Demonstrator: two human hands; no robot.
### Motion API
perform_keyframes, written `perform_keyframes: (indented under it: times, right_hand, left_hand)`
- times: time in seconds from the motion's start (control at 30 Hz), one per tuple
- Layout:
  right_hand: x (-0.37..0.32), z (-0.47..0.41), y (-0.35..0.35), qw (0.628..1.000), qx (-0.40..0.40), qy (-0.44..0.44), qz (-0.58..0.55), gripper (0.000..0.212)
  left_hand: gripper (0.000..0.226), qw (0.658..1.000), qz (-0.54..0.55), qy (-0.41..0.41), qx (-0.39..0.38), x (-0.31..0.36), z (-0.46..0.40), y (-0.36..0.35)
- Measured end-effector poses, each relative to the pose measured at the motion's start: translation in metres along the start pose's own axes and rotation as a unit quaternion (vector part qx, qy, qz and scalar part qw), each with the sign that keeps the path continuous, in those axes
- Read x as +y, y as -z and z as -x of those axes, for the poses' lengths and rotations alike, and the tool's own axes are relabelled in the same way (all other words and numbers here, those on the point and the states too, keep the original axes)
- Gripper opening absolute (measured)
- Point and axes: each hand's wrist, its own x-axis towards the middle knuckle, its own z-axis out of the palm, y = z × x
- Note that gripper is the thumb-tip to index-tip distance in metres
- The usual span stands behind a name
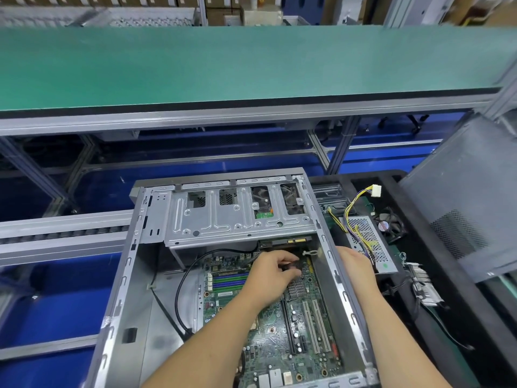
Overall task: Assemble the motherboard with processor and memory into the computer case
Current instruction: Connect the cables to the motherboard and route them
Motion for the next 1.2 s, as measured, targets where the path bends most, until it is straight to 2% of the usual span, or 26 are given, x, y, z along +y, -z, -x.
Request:
perform_keyframes:
  times: [0.2,0.3,0.43,0.5,0.6,0.67,0.77,0.8,0.87,0.93,1.03,1.13,1.2]
  right_hand:
    - [-0.005,0.003,0.000,1.000,-0.009,-0.002,0.018,0.024]
    - [-0.004,0.001,0.000,1.000,-0.012,-0.005,0.024,0.022]
    - [-0.003,-0.004,-0.002,0.999,-0.018,0.003,0.039,0.030]
    - [-0.002,-0.005,-0.002,0.999,-0.021,-0.005,0.037,0.029]
    - [0.000,-0.005,-0.002,1.000,-0.019,-0.010,0.014,0.028]
    - [0.001,-0.003,-0.003,1.000,-0.010,-0.010,-0.011,0.026]
    - [-0.001,-0.001,-0.003,0.999,-0.009,-0.024,-0.031,0.027]
    - [0.001,-0.001,-0.003,0.999,-0.015,-0.028,-0.030,0.028]
    - [0.002,-0.001,-0.004,0.999,-0.022,-0.029,-0.026,0.045]
    - [0.002,-0.001,-0.004,0.999,-0.022,-0.030,-0.031,0.057]
    - [0.001,-0.001,-0.004,0.999,-0.026,-0.026,-0.029,0.059]
    - [0.000,0.000,-0.004,0.999,-0.031,-0.024,-0.022,0.066]
    - [0.000,0.000,-0.004,0.999,-0.031,-0.023,-0.026,0.065]
  left_hand:
    - [0.031,0.982,-0.188,-0.021,0.027,0.008,-0.003,-0.003]
    - [0.024,0.974,-0.226,0.004,0.018,0.015,-0.014,-0.012]
    - [0.019,0.968,-0.251,0.009,-0.010,0.018,-0.028,-0.025]
    - [0.014,0.970,-0.244,0.015,0.004,0.018,-0.034,-0.032]
    - [0.025,0.969,-0.245,0.036,0.012,0.020,-0.037,-0.040]
    - [0.011,0.959,-0.279,0.030,0.033,0.019,-0.040,-0.040]
    - [0.016,0.965,-0.260,0.038,-0.014,0.023,-0.042,-0.041]
    - [0.013,0.964,-0.262,0.044,-0.005,0.022,-0.045,-0.042]
    - [0.008,0.958,-0.274,0.082,0.023,0.027,-0.046,-0.041]
    - [0.010,0.959,-0.270,0.081,-0.001,0.028,-0.047,-0.041]
    - [0.024,0.982,-0.164,0.053,-0.075,0.033,-0.046,-0.040]
    - [0.047,0.985,-0.149,0.053,-0.064,0.031,-0.049,-0.041]
    - [0.044,0.977,-0.193,0.082,-0.040,0.023,-0.052,-0.044]
